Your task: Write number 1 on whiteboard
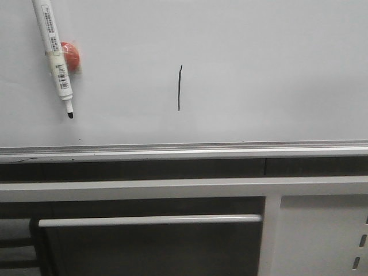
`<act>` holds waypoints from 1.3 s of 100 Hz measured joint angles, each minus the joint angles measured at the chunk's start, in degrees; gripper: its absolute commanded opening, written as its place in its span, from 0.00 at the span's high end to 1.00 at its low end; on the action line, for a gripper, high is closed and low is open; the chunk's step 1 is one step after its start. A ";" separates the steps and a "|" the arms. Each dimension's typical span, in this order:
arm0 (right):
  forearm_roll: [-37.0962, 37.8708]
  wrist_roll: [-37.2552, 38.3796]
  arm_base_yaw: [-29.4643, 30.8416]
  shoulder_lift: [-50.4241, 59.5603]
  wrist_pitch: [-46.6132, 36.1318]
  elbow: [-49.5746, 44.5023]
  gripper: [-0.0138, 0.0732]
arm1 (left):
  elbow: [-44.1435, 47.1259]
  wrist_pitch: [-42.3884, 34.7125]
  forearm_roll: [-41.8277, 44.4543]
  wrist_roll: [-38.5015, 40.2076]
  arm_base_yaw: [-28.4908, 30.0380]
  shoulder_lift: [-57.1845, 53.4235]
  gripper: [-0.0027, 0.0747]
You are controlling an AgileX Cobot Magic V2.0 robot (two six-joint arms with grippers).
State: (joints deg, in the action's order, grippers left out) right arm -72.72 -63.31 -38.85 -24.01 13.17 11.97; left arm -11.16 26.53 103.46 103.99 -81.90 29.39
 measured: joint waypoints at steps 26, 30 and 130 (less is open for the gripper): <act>0.00 0.00 0.00 0.00 0.00 0.00 0.91 | 0.12 -0.97 0.00 7.04 16.76 1.78 0.99; 0.00 0.00 0.00 0.00 0.00 0.00 0.91 | 0.12 -1.22 0.00 7.53 18.63 1.78 0.99; -0.04 0.15 0.00 0.00 0.04 0.00 0.91 | 0.22 -14.13 0.26 8.77 49.88 -8.90 0.99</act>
State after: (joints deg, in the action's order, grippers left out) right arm -72.75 -63.16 -38.85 -24.01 13.21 11.97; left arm -10.94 12.40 103.71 112.76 -32.03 20.49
